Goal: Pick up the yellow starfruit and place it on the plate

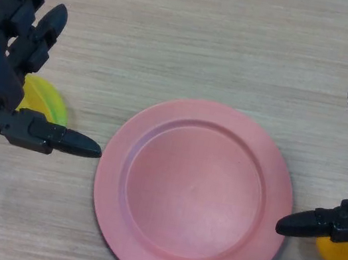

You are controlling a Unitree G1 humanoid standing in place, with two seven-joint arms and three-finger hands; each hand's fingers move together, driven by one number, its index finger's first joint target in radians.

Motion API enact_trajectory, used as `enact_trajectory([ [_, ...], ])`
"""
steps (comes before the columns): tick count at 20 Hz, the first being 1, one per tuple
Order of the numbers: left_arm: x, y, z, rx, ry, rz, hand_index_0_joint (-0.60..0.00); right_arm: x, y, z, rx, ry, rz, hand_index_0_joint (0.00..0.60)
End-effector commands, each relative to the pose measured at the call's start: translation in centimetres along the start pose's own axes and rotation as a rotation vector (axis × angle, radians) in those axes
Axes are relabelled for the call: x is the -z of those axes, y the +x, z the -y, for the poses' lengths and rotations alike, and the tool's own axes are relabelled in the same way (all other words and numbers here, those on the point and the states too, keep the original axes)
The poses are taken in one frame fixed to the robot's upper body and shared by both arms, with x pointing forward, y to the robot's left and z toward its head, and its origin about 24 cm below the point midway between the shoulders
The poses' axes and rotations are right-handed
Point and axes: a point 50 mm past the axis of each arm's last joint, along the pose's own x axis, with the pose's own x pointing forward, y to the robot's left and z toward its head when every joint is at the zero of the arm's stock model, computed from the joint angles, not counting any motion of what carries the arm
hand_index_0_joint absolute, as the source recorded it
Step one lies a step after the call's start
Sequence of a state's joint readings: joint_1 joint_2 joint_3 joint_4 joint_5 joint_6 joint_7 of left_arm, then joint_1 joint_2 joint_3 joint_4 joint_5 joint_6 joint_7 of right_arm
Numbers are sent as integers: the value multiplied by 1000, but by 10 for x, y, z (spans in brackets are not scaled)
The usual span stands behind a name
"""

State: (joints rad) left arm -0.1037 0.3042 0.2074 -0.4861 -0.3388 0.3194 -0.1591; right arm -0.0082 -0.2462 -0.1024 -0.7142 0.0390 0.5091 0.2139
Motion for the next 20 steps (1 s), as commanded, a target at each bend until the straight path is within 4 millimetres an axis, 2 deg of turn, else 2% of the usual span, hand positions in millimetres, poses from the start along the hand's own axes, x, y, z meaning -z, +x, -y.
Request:
enact_trajectory([
  [1,-34,-3,-2,14,69,226,0,-34,-6,10,26,-43,243,0],
  [7,-34,-3,-6,-7,100,214,0,-34,-5,12,41,-48,244,0],
  [11,-39,-2,-19,-20,124,223,0,-34,-6,13,48,-53,247,0],
  [15,-31,5,-44,-86,406,209,0,-34,-7,14,59,-73,247,0],
  [16,-23,8,-52,-103,558,198,0,-32,-8,14,65,-70,248,0],
  [17,-21,10,-55,-118,588,192,0,-32,-8,14,65,-69,247,0],
  [18,-15,13,-65,-120,712,158,0,-31,-9,14,67,-71,249,0],
  [20,-8,17,-76,-128,807,107,0,-32,-10,15,67,-42,250,0],
])
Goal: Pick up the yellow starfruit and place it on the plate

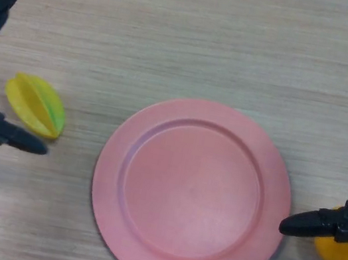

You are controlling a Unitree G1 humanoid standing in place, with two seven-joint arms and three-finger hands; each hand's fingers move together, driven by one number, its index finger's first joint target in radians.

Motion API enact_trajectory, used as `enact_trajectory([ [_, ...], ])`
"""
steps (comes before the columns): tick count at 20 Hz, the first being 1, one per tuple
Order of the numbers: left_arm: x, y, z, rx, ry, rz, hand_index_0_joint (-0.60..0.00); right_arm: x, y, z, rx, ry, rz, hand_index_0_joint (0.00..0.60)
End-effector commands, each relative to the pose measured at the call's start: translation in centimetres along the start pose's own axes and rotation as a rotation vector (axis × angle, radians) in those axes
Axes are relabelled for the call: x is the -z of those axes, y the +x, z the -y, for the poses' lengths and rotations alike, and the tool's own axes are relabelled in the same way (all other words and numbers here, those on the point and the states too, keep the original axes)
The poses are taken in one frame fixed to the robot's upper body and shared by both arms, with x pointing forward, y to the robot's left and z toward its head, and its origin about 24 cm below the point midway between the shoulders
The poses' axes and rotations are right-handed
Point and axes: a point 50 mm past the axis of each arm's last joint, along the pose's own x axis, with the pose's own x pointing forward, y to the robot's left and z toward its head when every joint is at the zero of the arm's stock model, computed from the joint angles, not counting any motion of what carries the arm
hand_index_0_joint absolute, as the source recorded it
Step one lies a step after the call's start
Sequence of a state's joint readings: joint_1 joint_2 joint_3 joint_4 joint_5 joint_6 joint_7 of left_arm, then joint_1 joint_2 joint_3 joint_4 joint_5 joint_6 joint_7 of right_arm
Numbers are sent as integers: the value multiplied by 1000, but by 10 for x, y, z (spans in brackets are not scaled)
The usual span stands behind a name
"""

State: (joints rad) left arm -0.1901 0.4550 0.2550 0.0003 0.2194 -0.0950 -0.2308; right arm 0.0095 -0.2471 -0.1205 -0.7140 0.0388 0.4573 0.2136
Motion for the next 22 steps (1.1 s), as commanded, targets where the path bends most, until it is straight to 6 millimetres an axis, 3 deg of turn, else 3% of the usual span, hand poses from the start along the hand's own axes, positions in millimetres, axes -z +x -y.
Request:
enact_trajectory([
  [1,-23,4,-40,-140,145,163,0,-31,-6,12,49,-21,217,0],
  [10,6,4,-10,-76,68,29,0,-30,-6,13,53,-25,223,0],
  [19,24,9,-4,-158,43,3,0,-27,-4,12,46,-20,214,0],
  [22,26,11,-2,-172,40,16,-400,-27,-4,11,46,-22,214,0],
])
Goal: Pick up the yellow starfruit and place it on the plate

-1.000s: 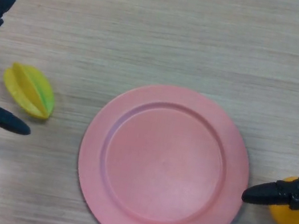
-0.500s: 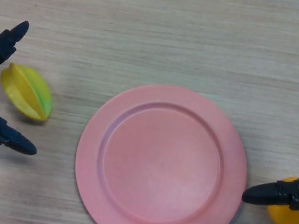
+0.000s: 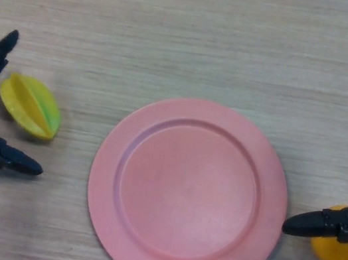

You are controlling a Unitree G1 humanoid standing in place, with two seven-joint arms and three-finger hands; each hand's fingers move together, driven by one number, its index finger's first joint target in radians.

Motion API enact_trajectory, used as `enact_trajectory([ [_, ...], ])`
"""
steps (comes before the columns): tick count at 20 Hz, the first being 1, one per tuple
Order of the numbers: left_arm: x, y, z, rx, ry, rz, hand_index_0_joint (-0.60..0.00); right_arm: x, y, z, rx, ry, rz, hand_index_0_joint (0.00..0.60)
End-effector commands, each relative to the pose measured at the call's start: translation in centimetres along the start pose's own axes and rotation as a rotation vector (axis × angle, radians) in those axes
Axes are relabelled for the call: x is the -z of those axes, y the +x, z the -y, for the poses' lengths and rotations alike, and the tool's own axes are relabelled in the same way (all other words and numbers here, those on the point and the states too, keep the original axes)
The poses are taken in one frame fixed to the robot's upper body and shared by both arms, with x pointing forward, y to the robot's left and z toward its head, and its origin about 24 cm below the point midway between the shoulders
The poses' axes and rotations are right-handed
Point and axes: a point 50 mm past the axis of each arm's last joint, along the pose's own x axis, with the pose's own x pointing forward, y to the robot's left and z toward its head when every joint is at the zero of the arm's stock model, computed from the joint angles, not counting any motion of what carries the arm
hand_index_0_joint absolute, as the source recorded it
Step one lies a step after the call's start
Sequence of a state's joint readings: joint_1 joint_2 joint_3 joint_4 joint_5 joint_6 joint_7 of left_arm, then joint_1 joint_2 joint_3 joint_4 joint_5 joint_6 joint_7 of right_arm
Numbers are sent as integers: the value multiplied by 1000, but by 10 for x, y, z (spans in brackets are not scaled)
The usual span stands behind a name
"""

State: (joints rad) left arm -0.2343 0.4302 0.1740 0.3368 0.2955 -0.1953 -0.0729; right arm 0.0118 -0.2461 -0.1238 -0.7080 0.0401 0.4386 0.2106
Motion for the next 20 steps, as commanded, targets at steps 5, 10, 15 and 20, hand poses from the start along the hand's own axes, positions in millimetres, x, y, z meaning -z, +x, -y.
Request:
enact_trajectory([
  [5,-17,11,-26,-184,39,192,-600,-27,-4,10,40,-20,202,0],
  [10,-28,8,-39,-259,94,254,-600,-31,-7,11,47,-21,208,0],
  [15,-59,1,-49,-341,93,384,-600,-32,-6,10,46,-10,199,0],
  [20,-103,-17,-14,-142,-55,510,-600,-33,-5,9,47,-17,208,0],
])
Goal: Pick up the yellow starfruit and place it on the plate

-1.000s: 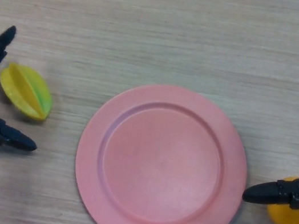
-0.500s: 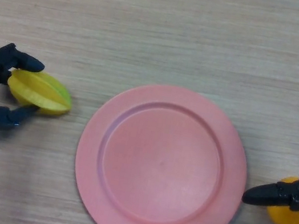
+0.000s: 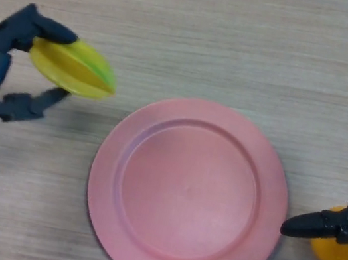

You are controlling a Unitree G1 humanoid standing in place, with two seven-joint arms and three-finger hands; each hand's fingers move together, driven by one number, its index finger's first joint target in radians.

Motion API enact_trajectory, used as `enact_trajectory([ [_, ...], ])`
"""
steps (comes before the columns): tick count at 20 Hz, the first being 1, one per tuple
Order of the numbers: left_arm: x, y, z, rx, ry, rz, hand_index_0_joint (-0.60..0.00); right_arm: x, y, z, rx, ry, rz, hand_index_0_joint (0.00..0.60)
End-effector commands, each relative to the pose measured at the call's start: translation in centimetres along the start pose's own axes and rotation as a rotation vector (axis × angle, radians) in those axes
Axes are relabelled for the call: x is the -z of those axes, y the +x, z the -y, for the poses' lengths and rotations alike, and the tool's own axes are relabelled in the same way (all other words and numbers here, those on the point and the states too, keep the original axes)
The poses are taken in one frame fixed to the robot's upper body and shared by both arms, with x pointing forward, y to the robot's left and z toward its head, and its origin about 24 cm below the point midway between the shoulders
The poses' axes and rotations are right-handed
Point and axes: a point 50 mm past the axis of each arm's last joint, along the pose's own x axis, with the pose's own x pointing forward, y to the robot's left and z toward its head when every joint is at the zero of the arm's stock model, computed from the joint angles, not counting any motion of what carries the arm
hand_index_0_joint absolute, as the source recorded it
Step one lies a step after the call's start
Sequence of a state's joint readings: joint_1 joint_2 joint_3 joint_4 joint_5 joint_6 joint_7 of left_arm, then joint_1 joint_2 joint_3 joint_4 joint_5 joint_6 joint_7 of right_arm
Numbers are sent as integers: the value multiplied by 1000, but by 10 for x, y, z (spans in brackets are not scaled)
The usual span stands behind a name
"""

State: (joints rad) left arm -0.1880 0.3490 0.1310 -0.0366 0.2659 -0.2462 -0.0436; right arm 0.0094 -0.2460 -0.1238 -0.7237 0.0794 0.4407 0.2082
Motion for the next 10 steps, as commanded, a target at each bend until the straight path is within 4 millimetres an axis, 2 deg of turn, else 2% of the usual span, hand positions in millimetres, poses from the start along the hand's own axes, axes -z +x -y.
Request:
enact_trajectory([
  [1,-28,4,-8,-30,6,155,-600,-30,-4,10,60,-51,188,0],
  [3,-32,1,9,63,-13,144,-600,-31,-3,10,56,-55,190,0],
  [4,-32,-3,24,181,-71,95,-600,-31,-4,10,52,-46,191,0],
  [6,-32,-7,39,282,-142,50,-600,-31,-4,10,51,-44,190,0],
  [8,-31,-7,52,379,-133,14,-600,-32,-6,11,57,-43,185,0],
  [10,-30,-7,57,441,-182,-63,-600,-33,-8,12,64,-51,186,0],
])
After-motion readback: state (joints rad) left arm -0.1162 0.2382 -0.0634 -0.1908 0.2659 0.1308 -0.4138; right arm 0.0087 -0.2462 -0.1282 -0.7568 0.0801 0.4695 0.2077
